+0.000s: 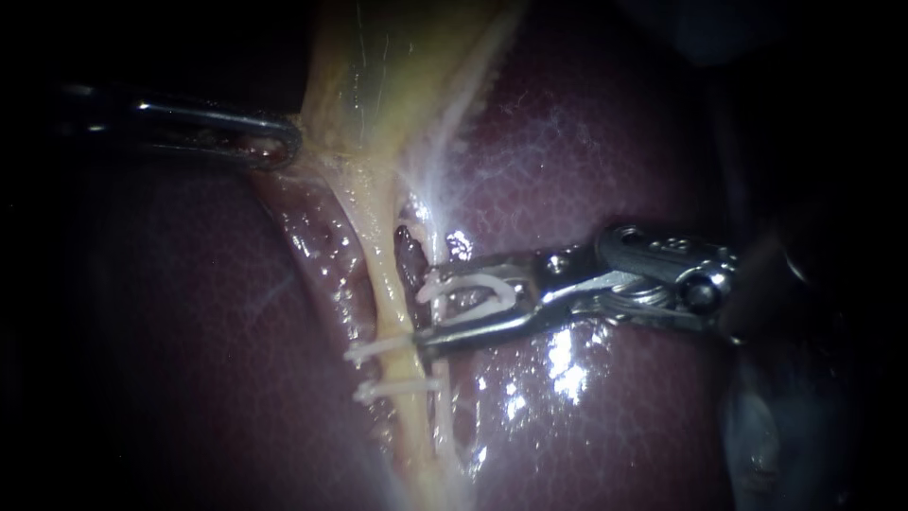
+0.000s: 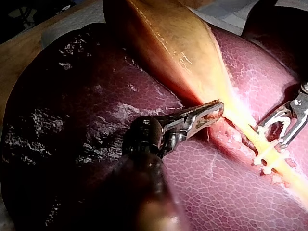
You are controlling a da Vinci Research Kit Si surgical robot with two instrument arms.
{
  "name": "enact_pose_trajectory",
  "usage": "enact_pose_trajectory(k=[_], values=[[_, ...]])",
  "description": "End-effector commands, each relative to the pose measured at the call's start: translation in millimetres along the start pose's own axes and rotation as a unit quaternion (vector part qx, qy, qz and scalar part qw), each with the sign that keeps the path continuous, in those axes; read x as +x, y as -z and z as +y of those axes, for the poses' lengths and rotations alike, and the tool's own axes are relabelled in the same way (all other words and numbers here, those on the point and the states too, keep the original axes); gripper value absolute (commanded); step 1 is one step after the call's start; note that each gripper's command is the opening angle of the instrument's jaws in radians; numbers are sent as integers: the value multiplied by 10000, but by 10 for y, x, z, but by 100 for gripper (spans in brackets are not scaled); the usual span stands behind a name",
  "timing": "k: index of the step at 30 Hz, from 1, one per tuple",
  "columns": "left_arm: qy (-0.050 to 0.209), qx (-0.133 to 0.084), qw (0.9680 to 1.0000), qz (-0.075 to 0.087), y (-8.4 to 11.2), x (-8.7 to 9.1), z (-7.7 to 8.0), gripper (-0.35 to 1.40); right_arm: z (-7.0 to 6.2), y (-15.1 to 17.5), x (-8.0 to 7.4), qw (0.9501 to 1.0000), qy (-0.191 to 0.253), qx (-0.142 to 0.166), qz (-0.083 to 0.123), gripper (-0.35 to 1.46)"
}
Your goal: Clipping third clip left tube
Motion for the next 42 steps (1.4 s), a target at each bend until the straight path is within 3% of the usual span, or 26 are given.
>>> enact_pose_trajectory(k=[1, 8, 17, 23, 34, 39, 42], values=[[-2, 1, 10000, 0, 0, 0, 0, -35, 3, -1, -1, 10000, 18, -12, -3, 47], [-2, -1, 10000, -1, 0, 1, 0, -35, 18, -18, -1, 9999, -76, -12, 86, 47], [-3, -2, 10000, -1, -1, 1, 0, -35, 24, -47, 12, 9988, -227, 327, 302, 48], [-3, -2, 10000, -2, -1, 1, 0, -35, 17, -52, 25, 9972, -277, 506, 475, 48], [-3, -5, 10000, -2, -1, 1, -1, -35, -7, -41, 66, 9931, -382, 722, 837, 45], [-3, -6, 10000, -3, -2, 1, -1, -35, -7, -35, 71, 9919, -483, 769, 887, 35], [-2, -7, 10000, -3, -2, 1, -1, -35, -7, -34, 70, 9919, -483, 775, 885, 20]])
